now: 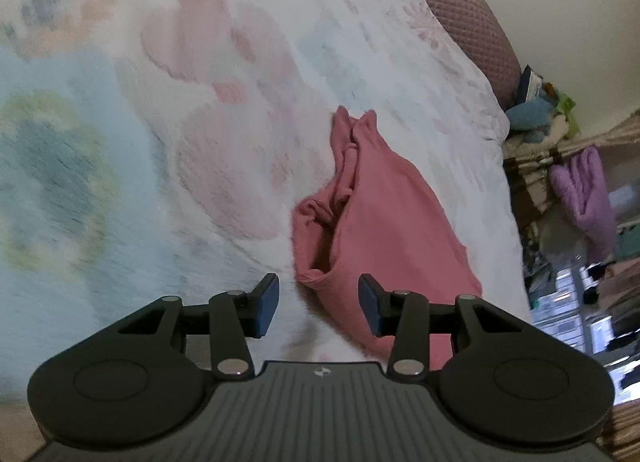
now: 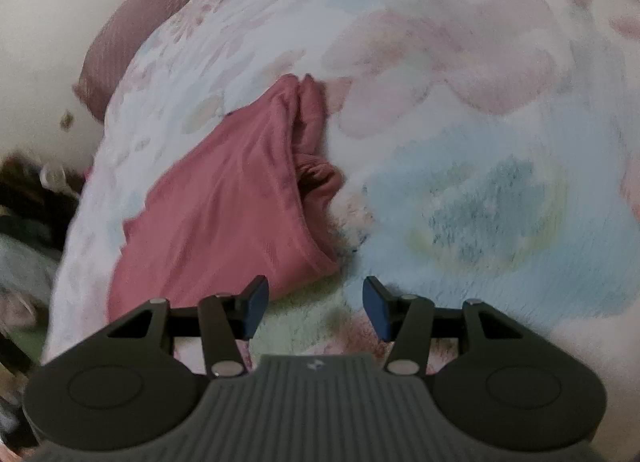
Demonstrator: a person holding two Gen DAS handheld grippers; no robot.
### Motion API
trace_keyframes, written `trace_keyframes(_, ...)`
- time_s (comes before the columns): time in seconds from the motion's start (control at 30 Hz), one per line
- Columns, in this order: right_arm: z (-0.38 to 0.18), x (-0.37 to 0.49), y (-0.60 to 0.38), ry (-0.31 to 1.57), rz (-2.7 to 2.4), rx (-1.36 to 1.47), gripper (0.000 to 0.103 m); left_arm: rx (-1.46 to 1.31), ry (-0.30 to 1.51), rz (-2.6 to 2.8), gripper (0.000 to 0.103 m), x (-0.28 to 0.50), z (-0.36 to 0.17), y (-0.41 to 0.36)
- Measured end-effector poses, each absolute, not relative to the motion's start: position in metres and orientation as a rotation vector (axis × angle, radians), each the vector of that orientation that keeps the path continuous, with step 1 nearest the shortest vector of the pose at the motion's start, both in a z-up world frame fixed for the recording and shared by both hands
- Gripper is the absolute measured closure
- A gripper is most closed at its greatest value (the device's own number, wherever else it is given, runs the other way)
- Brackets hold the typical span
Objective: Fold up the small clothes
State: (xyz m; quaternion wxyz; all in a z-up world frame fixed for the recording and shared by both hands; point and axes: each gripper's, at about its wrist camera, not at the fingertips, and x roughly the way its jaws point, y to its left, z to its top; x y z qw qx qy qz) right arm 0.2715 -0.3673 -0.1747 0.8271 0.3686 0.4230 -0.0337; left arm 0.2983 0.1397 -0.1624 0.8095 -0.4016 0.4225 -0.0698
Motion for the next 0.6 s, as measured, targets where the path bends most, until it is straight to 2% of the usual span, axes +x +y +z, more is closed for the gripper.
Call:
trace_keyframes(0.27, -0.206, 0.285, -0.381, 0.85, -0.039, 1.037, 0.052, -0.927, 0.919, -0.125, 0.054, 0.324, -0.187, 0.127)
trace_keyframes(0.3, -0.21, 0.288, -0.38, 0.855, -0.044, 1.057, 0.055, -0.92, 0.925, -0.116, 0.057, 0.327, -0.191, 0.126)
trace_keyframes(0.33, -0.214, 0.291, -0.379, 0.854, -0.049, 1.073, 0.055, -0.914, 0.927, -0.107, 0.065, 0.329, -0.193, 0.125)
trace_keyframes(0.37, -0.216, 0.291, -0.378, 0.849, -0.051, 1.078, 0.06, -0.906, 0.927, -0.097, 0.073, 0.329, -0.192, 0.125)
trace_keyframes(0.4, -0.217, 0.291, -0.378, 0.84, -0.054, 1.08, 0.073, -0.898, 0.928, -0.097, 0.084, 0.328, -0.19, 0.126)
trace_keyframes(0.47, -0.218, 0.292, -0.379, 0.84, -0.054, 1.082, 0.093, -0.879, 0.916, -0.117, 0.091, 0.327, -0.185, 0.126)
trace_keyframes(0.6, -0.206, 0.288, -0.381, 0.778, -0.026, 1.072, 0.098, -0.797, 0.876, -0.102, 0.094, 0.322, -0.165, 0.123)
